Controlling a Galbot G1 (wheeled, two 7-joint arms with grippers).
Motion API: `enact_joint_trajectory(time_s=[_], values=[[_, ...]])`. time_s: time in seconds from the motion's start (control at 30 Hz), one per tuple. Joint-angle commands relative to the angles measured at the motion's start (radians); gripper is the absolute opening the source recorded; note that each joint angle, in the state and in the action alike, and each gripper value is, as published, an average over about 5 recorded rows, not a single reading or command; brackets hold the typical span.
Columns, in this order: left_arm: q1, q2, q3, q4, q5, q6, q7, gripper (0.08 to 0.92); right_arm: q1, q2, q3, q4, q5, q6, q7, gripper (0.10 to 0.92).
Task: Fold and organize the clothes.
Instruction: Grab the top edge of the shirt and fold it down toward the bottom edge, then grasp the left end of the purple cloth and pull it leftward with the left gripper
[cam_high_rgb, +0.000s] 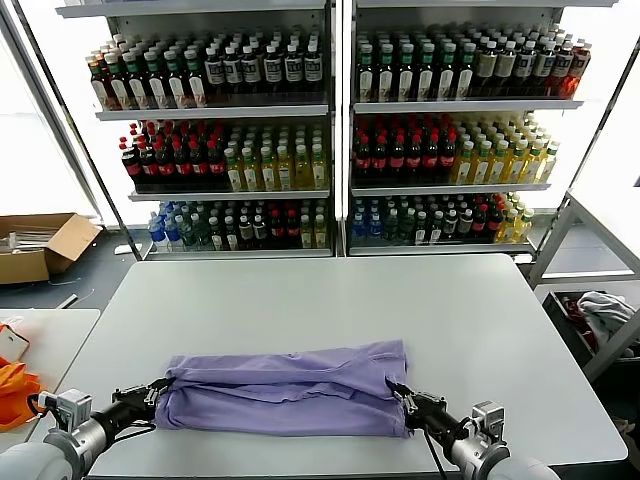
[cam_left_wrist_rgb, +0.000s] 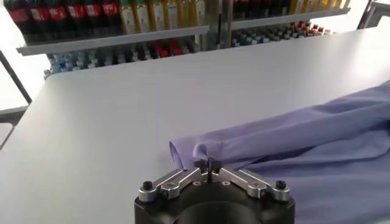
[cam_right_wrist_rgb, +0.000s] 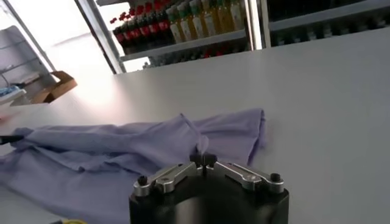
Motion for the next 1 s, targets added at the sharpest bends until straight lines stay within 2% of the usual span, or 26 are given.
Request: enact_joint_trajectory(time_s=[0.03, 0.17, 0.3, 0.47, 0.63, 0.73, 0.83, 1.0], values=[[0.006, -0.007, -0.050, -0.059, 0.085, 0.008, -0.028, 0.193, -0.041, 0.015, 0.018, 0.073, -0.012, 0.029, 0.060, 0.166], [-0.001, -0.012, -0.087, -0.089, 0.063, 0.008, -0.064, 0.315, -0.014, 0.036, 0.060, 0.089, -0.048, 0.142, 0.082, 0.277], [0.010, -0.046, -0.067, -0.113, 0.026, -0.020, -0.190, 0.427, -0.006, 0.044, 0.116, 0.083, -0.129, 0.295, 0.058, 0.390], [0.029, -0.158, 0.054, -0.132, 0.003, -0.105, -0.385, 0.557, -0.027, 0.070, 0.159, 0.072, -0.189, 0.456, 0.069, 0.537], [0.008, -0.298, 0.178, -0.073, 0.068, -0.140, -0.476, 0.704, -0.092, 0.086, 0.184, 0.058, -0.261, 0.537, 0.068, 0.684], [-0.018, -0.349, 0.206, -0.029, 0.078, -0.137, -0.529, 0.780, -0.129, 0.087, 0.187, 0.059, -0.297, 0.564, 0.059, 0.765], [-0.035, -0.369, 0.214, 0.004, 0.084, -0.131, -0.555, 0.816, -0.144, 0.094, 0.184, 0.060, -0.315, 0.569, 0.061, 0.812], [-0.046, -0.370, 0.212, 0.029, 0.060, -0.128, -0.572, 0.817, -0.141, 0.106, 0.168, 0.069, -0.329, 0.561, 0.064, 0.822]])
